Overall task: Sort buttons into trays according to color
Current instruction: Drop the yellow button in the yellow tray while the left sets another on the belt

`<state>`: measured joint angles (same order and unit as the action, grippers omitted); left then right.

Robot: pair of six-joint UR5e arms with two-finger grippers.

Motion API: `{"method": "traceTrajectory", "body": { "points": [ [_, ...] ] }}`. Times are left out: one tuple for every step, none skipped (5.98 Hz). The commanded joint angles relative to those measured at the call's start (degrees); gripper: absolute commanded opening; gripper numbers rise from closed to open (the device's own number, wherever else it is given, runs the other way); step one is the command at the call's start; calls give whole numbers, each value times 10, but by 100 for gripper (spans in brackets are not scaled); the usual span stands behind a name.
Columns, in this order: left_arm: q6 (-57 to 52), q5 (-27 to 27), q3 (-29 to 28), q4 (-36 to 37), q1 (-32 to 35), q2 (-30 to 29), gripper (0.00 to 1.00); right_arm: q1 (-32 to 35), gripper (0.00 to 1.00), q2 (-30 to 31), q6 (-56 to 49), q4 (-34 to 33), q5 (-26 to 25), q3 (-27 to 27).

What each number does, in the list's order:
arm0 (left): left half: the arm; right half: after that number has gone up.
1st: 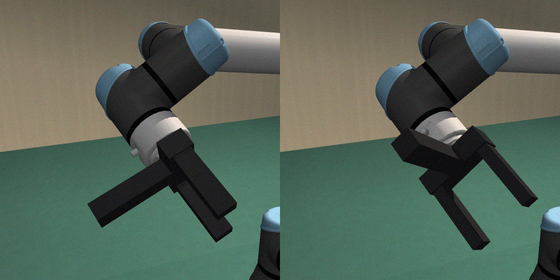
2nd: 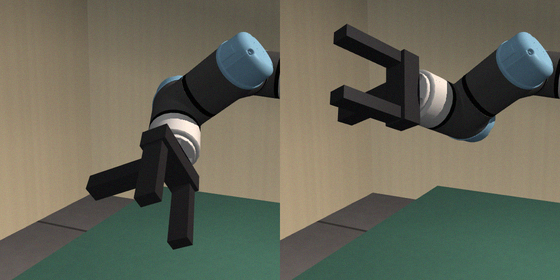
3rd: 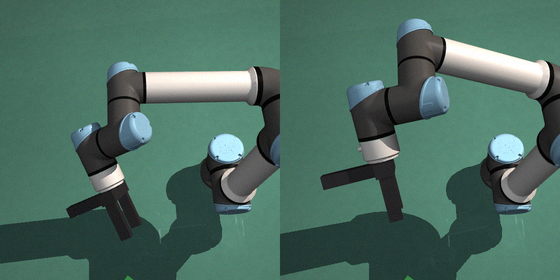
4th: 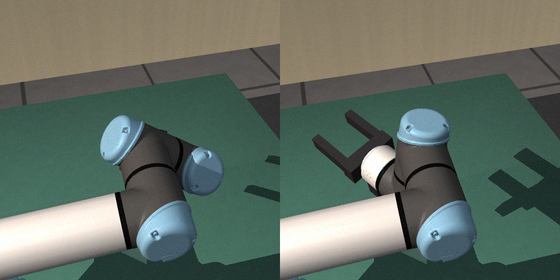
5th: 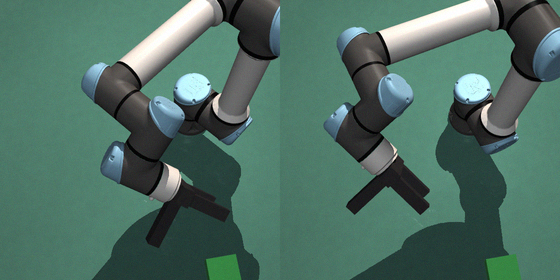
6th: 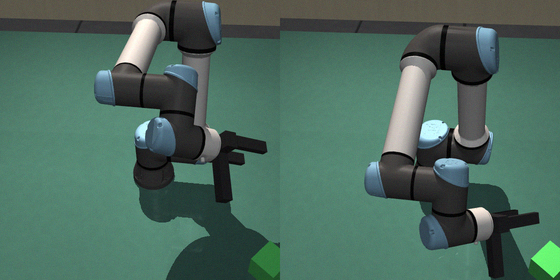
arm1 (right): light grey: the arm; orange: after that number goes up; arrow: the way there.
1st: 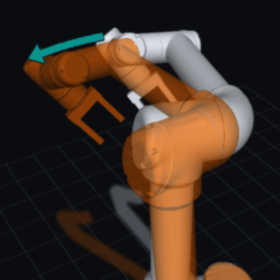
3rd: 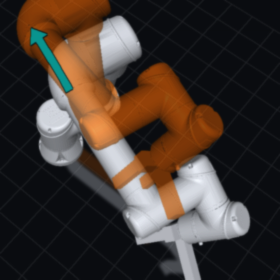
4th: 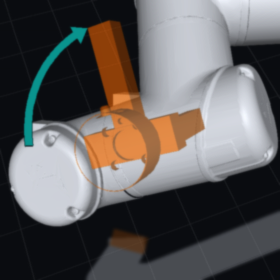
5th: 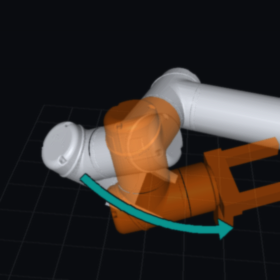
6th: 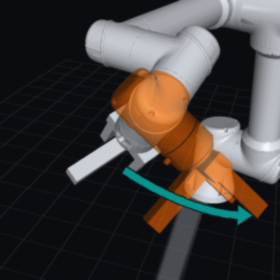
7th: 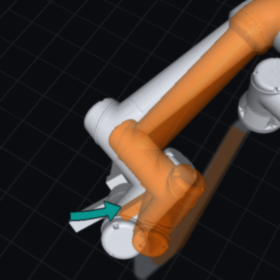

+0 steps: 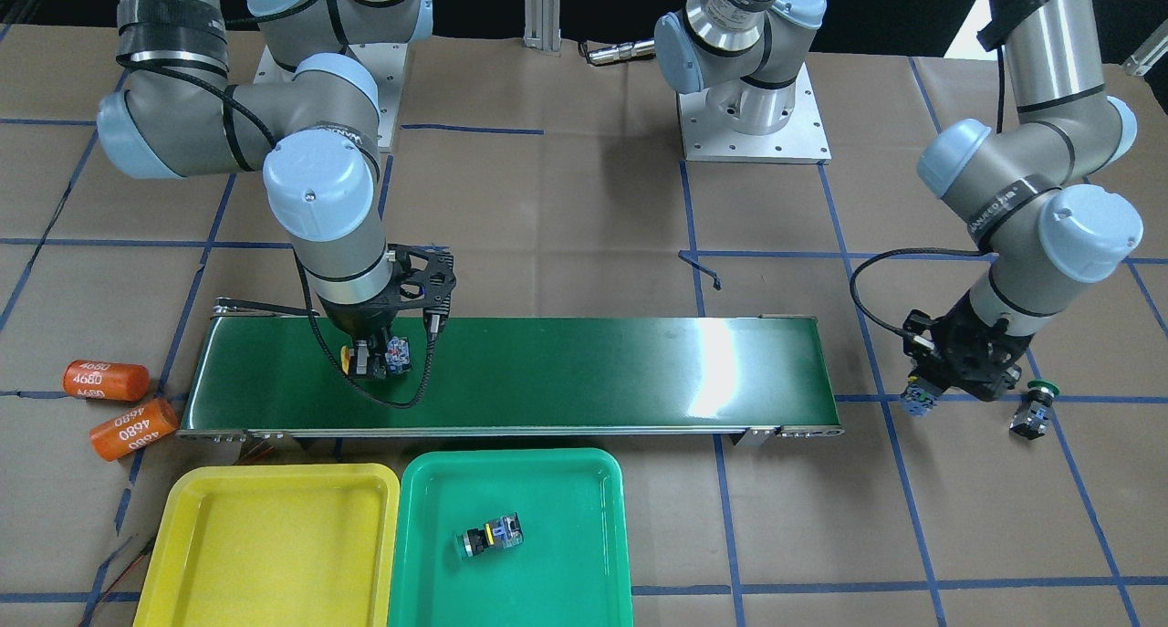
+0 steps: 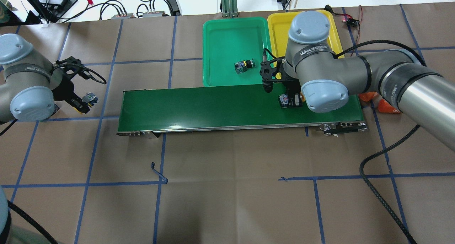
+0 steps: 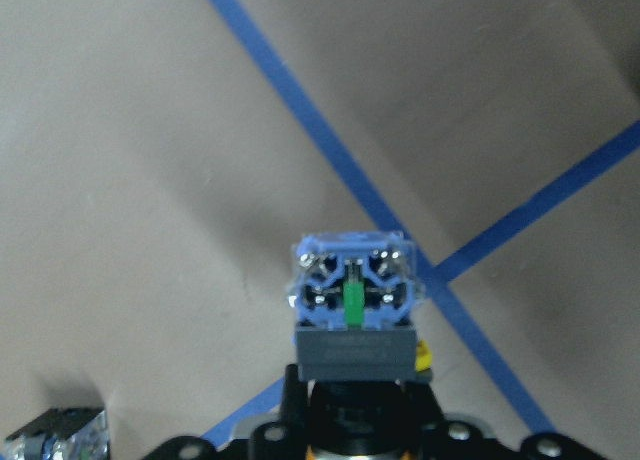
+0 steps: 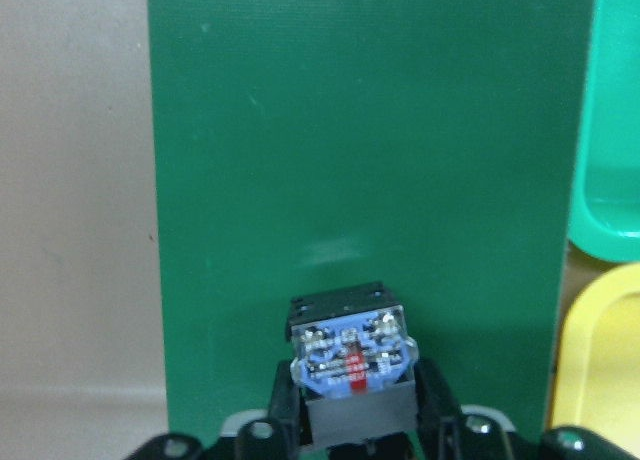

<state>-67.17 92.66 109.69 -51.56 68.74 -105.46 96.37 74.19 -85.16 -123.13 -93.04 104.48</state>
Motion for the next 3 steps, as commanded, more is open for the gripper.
{"method": "traceTrajectory", "body": {
  "points": [
    [-24,3,-4,-41,120,47,0,-33,19,-2,-52,-16,-4,-34],
    [-54,3,2,-41,154,47,0,-37,19,-31,-48,-17,-4,-81],
    [-91,3,4,-42,174,26,0,-56,19,-75,-47,-18,0,-132]
  ]
}}
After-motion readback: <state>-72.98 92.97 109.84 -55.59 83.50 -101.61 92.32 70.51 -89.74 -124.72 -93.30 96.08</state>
